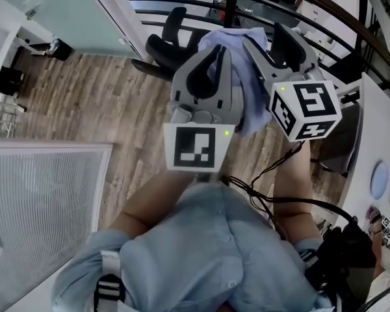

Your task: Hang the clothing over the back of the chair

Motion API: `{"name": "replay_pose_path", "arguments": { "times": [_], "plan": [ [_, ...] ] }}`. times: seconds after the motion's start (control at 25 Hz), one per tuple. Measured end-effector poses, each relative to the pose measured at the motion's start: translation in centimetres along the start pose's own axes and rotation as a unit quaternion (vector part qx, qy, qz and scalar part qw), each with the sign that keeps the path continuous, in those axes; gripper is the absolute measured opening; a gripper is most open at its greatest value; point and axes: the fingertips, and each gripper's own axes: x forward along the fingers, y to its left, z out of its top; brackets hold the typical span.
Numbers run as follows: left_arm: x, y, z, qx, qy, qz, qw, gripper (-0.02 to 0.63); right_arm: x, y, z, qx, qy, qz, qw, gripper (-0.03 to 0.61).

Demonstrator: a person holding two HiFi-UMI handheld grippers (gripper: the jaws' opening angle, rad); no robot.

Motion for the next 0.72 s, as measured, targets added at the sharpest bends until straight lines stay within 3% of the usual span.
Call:
{"name": "replay_pose_path", "arguments": {
  "times": [0.32, 0.6, 0.72],
  "plan": [
    [-1.9, -1.2, -1.4, 0.009, -0.016, 0.006, 0.9998, 0.023, -4.3, 1.8, 0.3, -0.01, -0.074, -0.019, 0.997, 0.232],
    [-3.9, -2.2, -2.5, 0.02, -0.011, 0.012, 0.9997, 0.023, -8.6, 3.6, -0.8, 0.007, -0.126, -0.062, 0.99, 0.077],
    [-4.9, -3.0, -2.3, 0.031, -0.019, 0.015, 0.9992, 0.023, -10.6, 4.6, -1.3, -0.002, -0.14, -0.077, 0.987, 0.06]
  ]
}}
